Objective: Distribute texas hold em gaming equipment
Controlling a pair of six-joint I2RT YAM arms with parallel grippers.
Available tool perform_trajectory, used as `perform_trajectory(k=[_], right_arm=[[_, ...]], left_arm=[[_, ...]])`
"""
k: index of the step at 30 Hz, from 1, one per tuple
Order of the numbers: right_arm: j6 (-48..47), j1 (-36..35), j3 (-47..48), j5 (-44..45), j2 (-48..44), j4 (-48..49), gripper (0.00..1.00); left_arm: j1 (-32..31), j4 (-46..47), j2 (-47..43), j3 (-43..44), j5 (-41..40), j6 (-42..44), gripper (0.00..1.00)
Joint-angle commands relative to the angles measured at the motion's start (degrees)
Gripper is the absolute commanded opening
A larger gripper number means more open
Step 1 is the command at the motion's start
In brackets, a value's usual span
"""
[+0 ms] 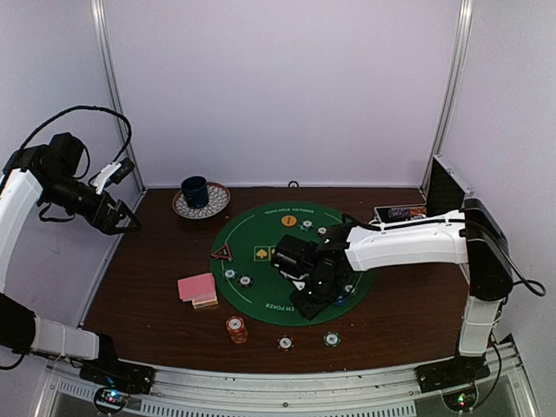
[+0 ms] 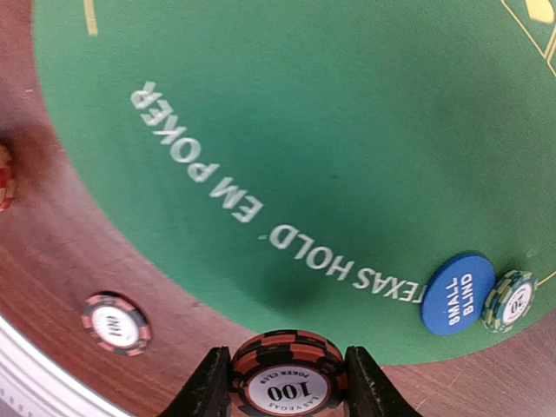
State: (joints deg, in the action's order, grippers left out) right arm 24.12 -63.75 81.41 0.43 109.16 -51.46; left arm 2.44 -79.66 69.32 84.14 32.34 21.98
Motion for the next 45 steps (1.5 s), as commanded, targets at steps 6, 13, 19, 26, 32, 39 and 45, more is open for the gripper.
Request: perform_trajectory(k=[6,13,19,26,32,39,45], right_arm=[[-0.9,3.0,-4.8,2.0,1.2,4.3,0.31],[-1.0,4.8,-6.3,1.9,2.3,6.3,0.31],[-1.2,5.5,-6.8,1.2,3.4,7.6,0.36],[-0.8,5.4,-6.6,1.6,2.1,7.2,0.64],[-1.6,2.7,-1.0,3.5,-1.9,3.6,0.7],[-2.5,-6.3,12.8,0.1,1.2,-0.1,0.84],[-4.2,-11.8,25.6,-3.1,10.1,-4.4,0.91]], left_arm=[[0.4,-0.1,-0.3,2.4,0.9,0.2,0.98],[0.4,-0.1,0.2,2.5,1.3,0.0,0.98],[0.4,-0.1,0.0,2.3,1.1,0.3,0.98],[0.4,-0.1,0.0,1.9,0.6,0.7,0.98],[0.4,3.3,0.0,-0.7,-0.8,-0.8,0.98],[0.4,6.8,-0.9,-5.5,-2.5,-2.5,0.98],[0.4,8.7,-1.1,-10.2,-1.9,-2.3,0.98]])
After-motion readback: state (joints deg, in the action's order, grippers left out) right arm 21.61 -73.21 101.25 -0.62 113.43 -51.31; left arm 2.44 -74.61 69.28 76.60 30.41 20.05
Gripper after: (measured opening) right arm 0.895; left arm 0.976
